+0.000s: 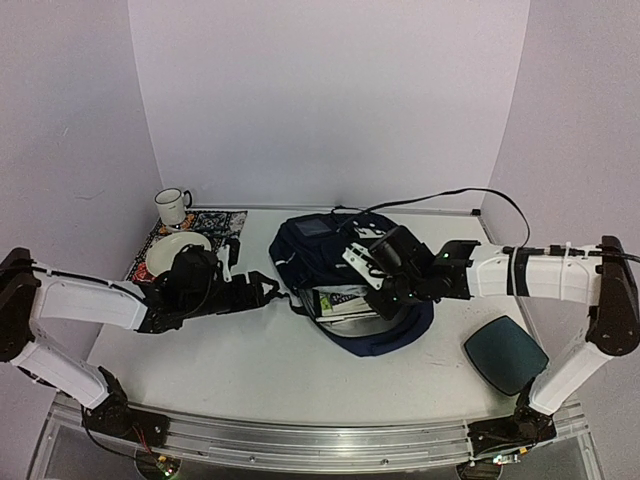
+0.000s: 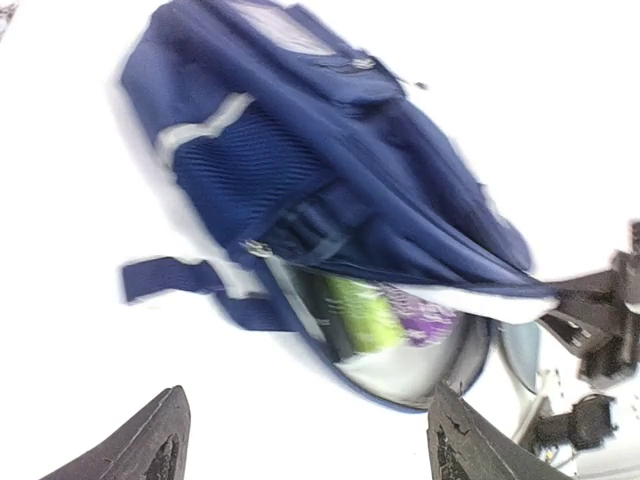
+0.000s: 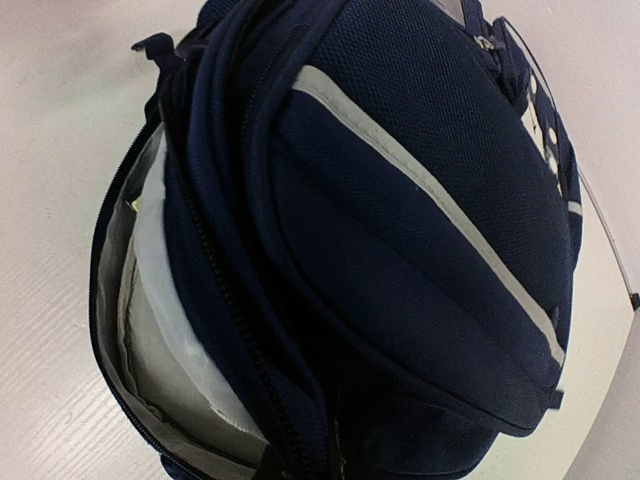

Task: Pack the student bag
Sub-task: Adjust the student bag at the center of the board.

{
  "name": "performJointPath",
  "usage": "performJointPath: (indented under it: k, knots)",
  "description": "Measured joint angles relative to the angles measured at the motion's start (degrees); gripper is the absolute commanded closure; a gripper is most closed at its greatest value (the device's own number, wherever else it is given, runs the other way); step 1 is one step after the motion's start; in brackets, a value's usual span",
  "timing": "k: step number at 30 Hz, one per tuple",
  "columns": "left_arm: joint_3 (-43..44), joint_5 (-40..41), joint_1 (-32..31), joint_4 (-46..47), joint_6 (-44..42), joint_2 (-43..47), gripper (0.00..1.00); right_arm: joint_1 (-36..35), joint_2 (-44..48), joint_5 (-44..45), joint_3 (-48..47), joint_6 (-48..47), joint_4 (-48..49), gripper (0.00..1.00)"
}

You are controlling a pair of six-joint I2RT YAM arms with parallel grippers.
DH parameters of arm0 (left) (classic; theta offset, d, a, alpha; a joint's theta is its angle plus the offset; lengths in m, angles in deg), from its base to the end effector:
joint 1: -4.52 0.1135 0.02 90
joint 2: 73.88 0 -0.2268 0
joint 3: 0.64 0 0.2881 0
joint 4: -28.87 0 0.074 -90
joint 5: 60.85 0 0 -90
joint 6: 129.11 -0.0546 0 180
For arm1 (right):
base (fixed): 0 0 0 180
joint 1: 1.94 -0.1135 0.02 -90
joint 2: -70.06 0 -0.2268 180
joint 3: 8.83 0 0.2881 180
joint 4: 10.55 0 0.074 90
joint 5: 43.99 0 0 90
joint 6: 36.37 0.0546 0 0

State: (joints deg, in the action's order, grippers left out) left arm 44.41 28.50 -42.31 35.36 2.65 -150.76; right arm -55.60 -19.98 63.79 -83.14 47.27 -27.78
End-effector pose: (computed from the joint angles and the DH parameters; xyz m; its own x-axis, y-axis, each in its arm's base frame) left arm 0.2250 -0.2407 0.1274 -0.7088 -0.2178 -0.6709 0.3542 0.7126 -0.6056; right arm 0.2523 0.3149 0.1936 -0.2523 -0.5209 -0.8155 -0.6471 0.7174 -0.2581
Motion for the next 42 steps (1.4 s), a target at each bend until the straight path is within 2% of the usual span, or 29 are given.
performJointPath:
  k: [5, 12, 16, 21, 24, 27, 29, 32, 35, 38, 42]
  knots:
    - [6.5, -3.9, 2.5, -1.7, 0.0, -8.4, 0.2, 2.2, 1.3, -0.1, 4.8, 2.0, 1.2, 0.89]
    - [18.4, -12.5, 8.7, -1.6, 0.7, -24.0, 0.25, 5.5, 3.1, 0.4, 7.6, 6.8, 0.0, 0.57]
    - [23.5, -16.0, 11.7, -1.6, 1.8, -30.7, 0.3, 6.7, 4.9, -2.8, 7.7, 8.4, -0.9, 0.44]
    - [28.4, -18.9, 13.5, -1.6, 2.2, -36.0, 0.39, 6.9, 8.0, -9.9, 7.7, 10.3, -1.2, 0.32]
    - [31.2, -20.6, 13.5, -1.5, 2.9, -38.8, 0.52, 6.4, 9.9, -14.6, 7.7, 11.6, -0.9, 0.31]
    - [32.9, -22.0, 13.5, -1.5, 3.1, -40.9, 0.73, 4.4, 10.6, -16.6, 7.7, 12.3, -0.7, 0.31]
    - [33.0, -22.7, 13.5, -1.5, 4.1, -41.5, 0.84, 1.4, 10.6, -17.6, 7.7, 12.9, -0.1, 0.34]
    - [32.5, -23.2, 13.5, -0.4, 4.9, -41.2, 0.97, -3.1, 8.5, -20.1, 7.4, 14.1, 1.8, 0.39]
    - [29.5, -22.7, 13.5, 2.0, 6.5, -39.4, 1.0, -6.3, 1.7, -23.5, 6.4, 15.6, 6.2, 0.44]
    - [25.2, -22.0, 13.1, 3.4, 7.9, -36.0, 1.0, -7.5, -7.2, -25.4, 5.8, 17.0, 10.0, 0.46]
    - [20.0, -20.1, 11.5, 3.7, 9.5, -31.3, 1.0, -7.4, -15.0, -23.4, 5.8, 17.6, 11.2, 0.49]
